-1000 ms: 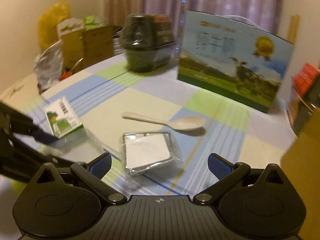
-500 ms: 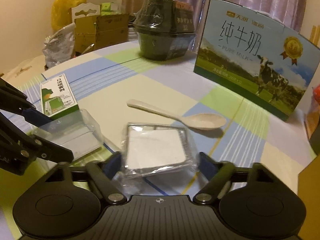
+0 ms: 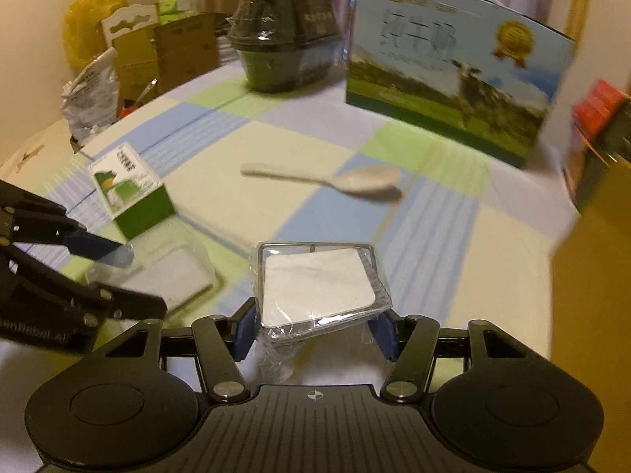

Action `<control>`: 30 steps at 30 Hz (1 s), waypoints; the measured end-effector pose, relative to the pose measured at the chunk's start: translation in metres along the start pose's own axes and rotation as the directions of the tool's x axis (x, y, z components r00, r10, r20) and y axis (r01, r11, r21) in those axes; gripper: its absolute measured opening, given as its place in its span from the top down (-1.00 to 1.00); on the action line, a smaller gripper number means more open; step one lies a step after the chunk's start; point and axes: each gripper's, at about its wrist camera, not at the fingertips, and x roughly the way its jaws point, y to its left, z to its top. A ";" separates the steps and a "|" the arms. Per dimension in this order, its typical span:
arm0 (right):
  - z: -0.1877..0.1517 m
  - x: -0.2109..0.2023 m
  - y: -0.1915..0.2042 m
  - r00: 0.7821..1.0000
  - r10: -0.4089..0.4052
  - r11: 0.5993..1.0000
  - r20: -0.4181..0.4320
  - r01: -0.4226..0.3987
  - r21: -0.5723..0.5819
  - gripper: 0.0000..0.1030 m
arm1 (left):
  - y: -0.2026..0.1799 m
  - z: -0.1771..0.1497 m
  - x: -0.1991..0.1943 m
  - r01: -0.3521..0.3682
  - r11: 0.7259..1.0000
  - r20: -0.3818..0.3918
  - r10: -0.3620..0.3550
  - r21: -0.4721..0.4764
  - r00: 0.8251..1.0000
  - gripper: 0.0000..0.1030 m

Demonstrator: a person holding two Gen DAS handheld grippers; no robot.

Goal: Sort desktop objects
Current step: 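Grasp the clear plastic tray with left tool while right tool grasps the white-lidded tray, then lift the clear tray with left tool while right tool lifts the white-lidded tray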

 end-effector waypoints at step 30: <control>-0.114 -0.086 0.039 0.998 -0.058 0.998 0.039 0.056 0.035 -0.67 | -0.068 -0.093 -0.055 -0.003 0.992 0.052 -0.004 0.129 0.999 -0.18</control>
